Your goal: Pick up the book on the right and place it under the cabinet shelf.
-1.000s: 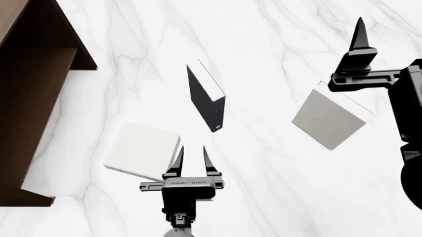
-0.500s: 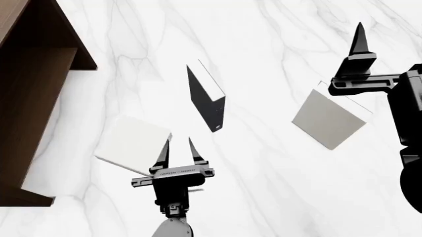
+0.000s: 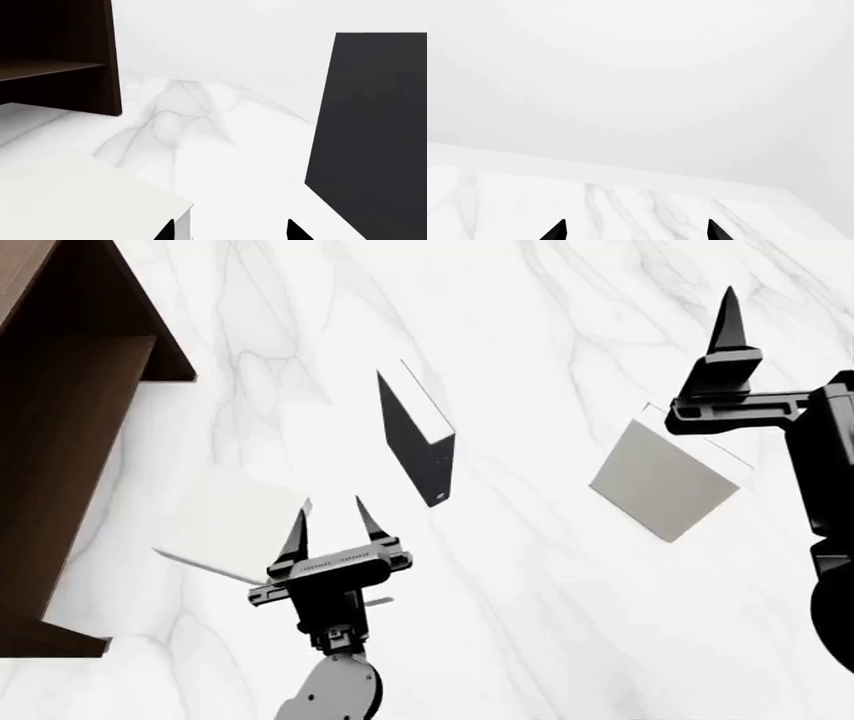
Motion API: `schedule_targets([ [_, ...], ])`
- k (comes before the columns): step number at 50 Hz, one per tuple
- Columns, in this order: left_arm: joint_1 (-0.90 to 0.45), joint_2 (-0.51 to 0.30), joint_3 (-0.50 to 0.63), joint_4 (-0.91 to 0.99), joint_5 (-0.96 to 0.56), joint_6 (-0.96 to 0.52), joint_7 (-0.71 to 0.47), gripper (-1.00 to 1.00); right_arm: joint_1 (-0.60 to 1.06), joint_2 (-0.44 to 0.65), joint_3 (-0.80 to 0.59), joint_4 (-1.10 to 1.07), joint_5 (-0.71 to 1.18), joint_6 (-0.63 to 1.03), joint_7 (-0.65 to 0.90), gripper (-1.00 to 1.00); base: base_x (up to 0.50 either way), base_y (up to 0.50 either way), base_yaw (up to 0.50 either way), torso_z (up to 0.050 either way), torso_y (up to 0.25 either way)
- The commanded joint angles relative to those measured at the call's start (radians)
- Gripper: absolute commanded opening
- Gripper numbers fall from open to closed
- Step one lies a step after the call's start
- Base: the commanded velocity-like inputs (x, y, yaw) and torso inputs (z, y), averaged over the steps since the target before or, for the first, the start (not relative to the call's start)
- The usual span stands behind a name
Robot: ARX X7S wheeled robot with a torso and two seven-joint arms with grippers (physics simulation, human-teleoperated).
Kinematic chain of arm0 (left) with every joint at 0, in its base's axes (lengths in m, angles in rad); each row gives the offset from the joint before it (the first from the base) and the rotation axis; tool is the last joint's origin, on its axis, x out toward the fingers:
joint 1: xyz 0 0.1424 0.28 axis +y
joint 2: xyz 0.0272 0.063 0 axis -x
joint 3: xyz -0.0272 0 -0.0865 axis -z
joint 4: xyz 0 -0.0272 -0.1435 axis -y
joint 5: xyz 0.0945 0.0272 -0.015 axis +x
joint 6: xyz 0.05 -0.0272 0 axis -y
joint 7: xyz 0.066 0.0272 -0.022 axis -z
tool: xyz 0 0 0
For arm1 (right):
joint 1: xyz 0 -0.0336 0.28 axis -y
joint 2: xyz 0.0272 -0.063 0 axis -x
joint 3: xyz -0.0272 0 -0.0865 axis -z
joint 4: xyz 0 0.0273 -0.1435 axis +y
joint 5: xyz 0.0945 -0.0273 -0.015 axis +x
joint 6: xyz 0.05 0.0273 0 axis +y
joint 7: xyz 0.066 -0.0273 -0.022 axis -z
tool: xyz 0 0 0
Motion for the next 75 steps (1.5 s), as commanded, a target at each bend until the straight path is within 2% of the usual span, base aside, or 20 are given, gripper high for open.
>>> schedule_targets([
  [1, -0.041, -0.07, -0.28, -0.432, -0.379, 0.03, 0.11, 1.0, 0.021, 0.006, 0.006, -0.011, 0.01, 0.017, -0.003, 1.0, 0.0, 0.0, 0.0, 0.0, -0.01],
  [23, -0.039, -0.11, -0.328, -0.435, -0.349, 0.027, 0.101, 1.0, 0.013, -0.001, 0.01, -0.007, 0.006, 0.02, -0.005, 1.0, 0.0, 0.0, 0.0, -0.004, -0.008],
  [75, 0.002, -0.175, -0.585, -0.438, -0.147, 0.009, 0.114, 1.0, 0.006, -0.013, 0.027, -0.009, 0.009, 0.041, -0.003, 1.0, 0.0, 0.0, 0.0, -0.003, -0.007],
])
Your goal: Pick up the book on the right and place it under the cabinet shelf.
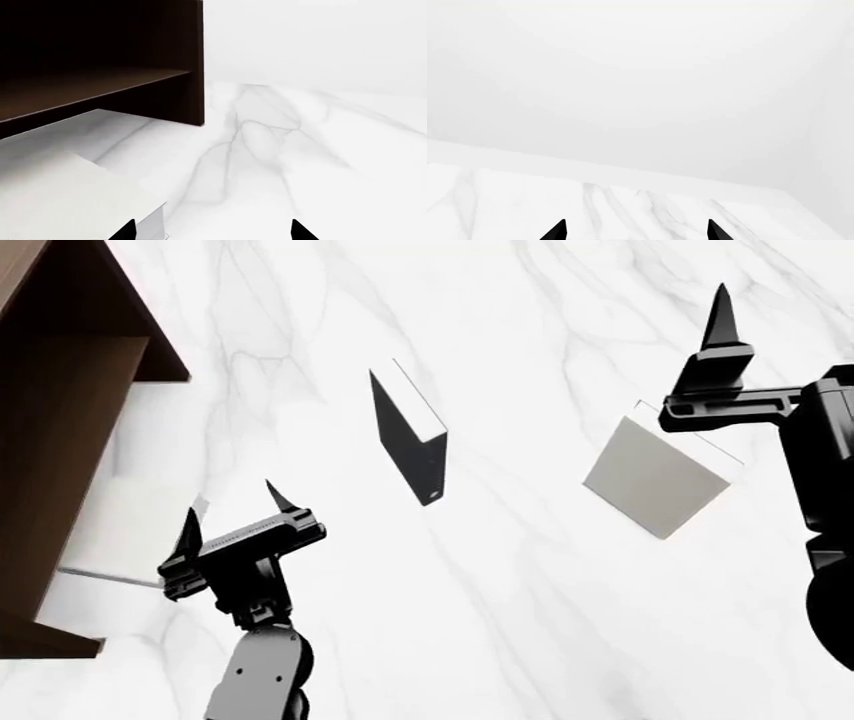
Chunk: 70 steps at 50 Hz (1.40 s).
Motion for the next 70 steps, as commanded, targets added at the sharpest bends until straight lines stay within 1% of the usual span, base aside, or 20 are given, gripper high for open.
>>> schedule_targets([
  [1, 0.067, -0.1, -0.314, -0.334, -0.132, 0.001, 0.007, 1.0, 0.004, 0.002, 0.003, -0.003, 0.002, 0.003, -0.003, 1.0, 0.0, 0.0, 0.0, 0.0, 0.0],
  [11, 0.083, -0.113, -0.35, -0.334, -0.099, -0.006, 0.023, 1.0, -0.001, 0.0, 0.005, -0.003, 0.002, 0.002, -0.005, 1.0, 0.0, 0.0, 0.0, -0.002, -0.008],
  [20, 0.087, -0.128, -0.369, -0.336, -0.061, -0.042, 0.082, 1.0, -0.011, -0.002, 0.005, 0.001, -0.003, -0.004, -0.006, 1.0, 0.0, 0.0, 0.0, -0.004, -0.007],
  [44, 0.127, -0.147, -0.539, -0.337, 0.031, -0.092, 0.158, 1.0, -0.007, -0.004, 0.014, -0.027, -0.001, 0.014, 0.005, 1.0, 0.0, 0.0, 0.0, -0.002, -0.007],
  [70, 0.125, -0.17, -0.651, -0.337, 0.103, -0.142, 0.18, 1.0, -0.004, 0.0, 0.027, -0.042, 0.002, 0.025, 0.014, 1.0, 0.0, 0.0, 0.0, -0.002, -0.007],
])
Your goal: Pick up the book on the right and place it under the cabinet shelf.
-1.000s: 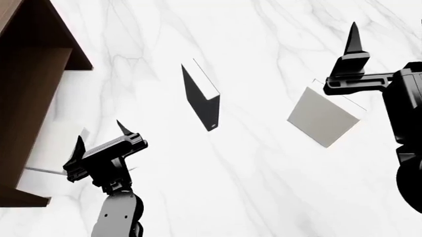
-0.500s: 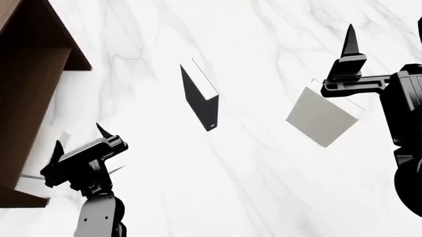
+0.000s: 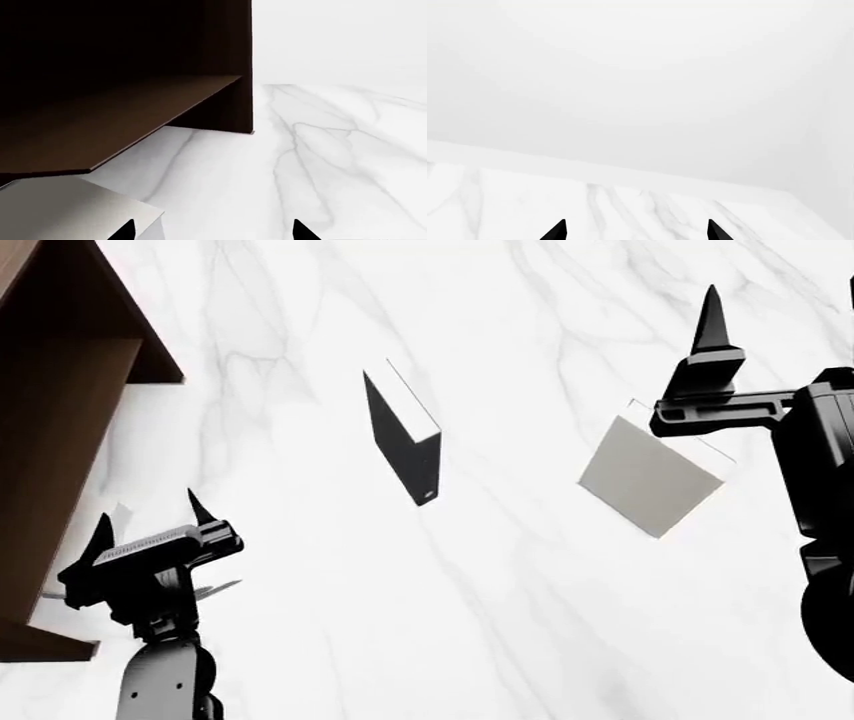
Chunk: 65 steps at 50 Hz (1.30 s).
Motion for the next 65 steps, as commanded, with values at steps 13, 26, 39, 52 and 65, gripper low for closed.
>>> schedule_targets([
  [13, 0.072, -0.049, -0.284, -0.363, 0.045, -0.109, -0.164, 1.0, 0.007, 0.003, 0.01, -0.015, 0.006, 0.015, 0.005, 1.0, 0.0, 0.0, 0.0, -0.002, -0.007],
  [26, 0.102, 0.035, -0.255, -0.159, 0.014, -0.26, 0.121, 1.0, 0.004, -0.006, 0.013, -0.006, 0.005, 0.015, -0.002, 1.0, 0.0, 0.0, 0.0, -0.002, -0.009],
  [39, 0.152, 0.077, -0.225, 0.05, -0.018, -0.414, 0.191, 1.0, 0.001, -0.006, 0.017, -0.005, 0.008, 0.016, -0.009, 1.0, 0.0, 0.0, 0.0, -0.002, -0.008],
  [52, 0.202, 0.095, -0.206, 0.179, -0.046, -0.457, 0.23, 1.0, -0.011, -0.01, 0.017, -0.006, 0.006, 0.01, -0.008, 1.0, 0.0, 0.0, 0.0, -0.002, -0.008],
  [65, 0.27, 0.126, -0.153, 0.387, -0.078, -0.555, 0.263, 1.0, -0.016, -0.011, 0.02, -0.01, 0.006, 0.009, -0.008, 1.0, 0.0, 0.0, 0.0, -0.002, -0.008],
])
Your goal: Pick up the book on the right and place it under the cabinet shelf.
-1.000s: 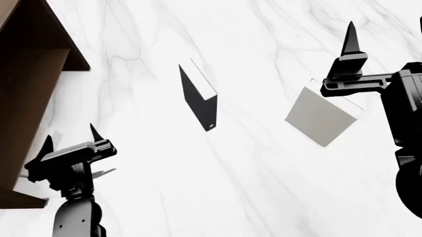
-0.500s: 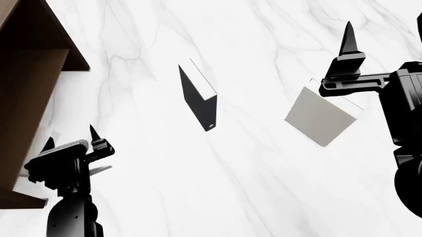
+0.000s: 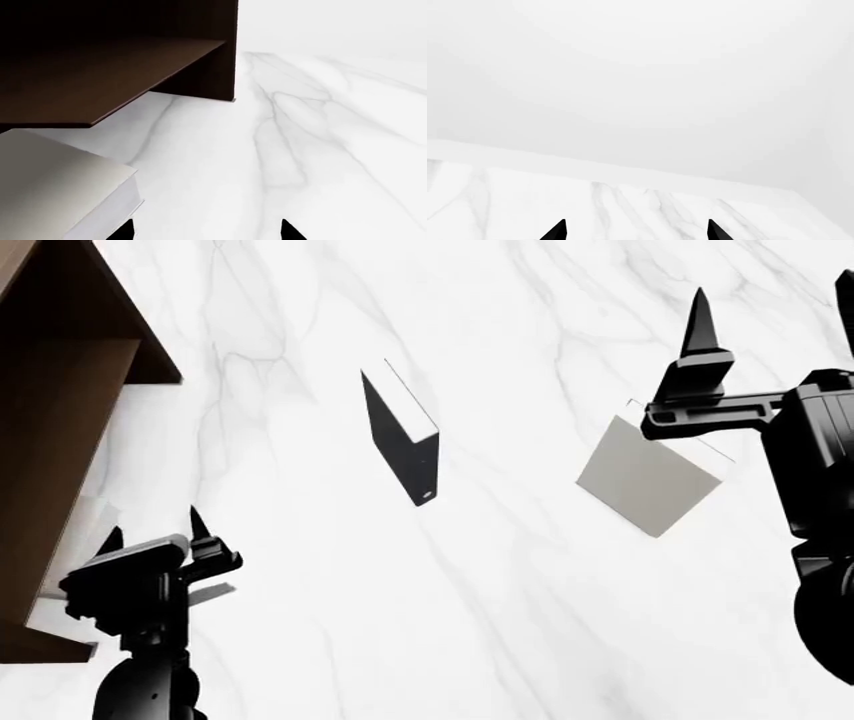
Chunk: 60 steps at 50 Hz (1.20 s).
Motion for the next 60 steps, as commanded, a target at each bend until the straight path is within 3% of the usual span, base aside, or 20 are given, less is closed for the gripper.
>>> schedule_targets([
  [1, 0.127, 0.066, 0.055, 0.004, -0.1, -0.175, 0.043, 1.0, -0.001, 0.002, 0.001, -0.007, 0.001, -0.001, 0.001, 1.0, 0.0, 0.0, 0.0, 0.0, 0.0],
  [19, 0.191, 0.063, 0.139, 0.269, -0.124, -0.285, 0.038, 1.0, -0.019, 0.004, 0.002, -0.005, -0.006, -0.014, 0.001, 1.0, 0.0, 0.0, 0.0, -0.001, -0.006],
  [33, 0.235, 0.016, 0.211, 0.444, -0.028, -0.248, 0.001, 1.0, -0.023, 0.002, 0.005, -0.006, -0.006, -0.011, 0.001, 1.0, 0.0, 0.0, 0.0, -0.001, -0.002],
  [60, 0.228, -0.034, 0.241, 0.637, 0.017, -0.321, -0.055, 1.0, -0.028, 0.003, 0.013, -0.006, -0.002, -0.005, -0.003, 1.0, 0.0, 0.0, 0.0, 0.0, 0.141],
])
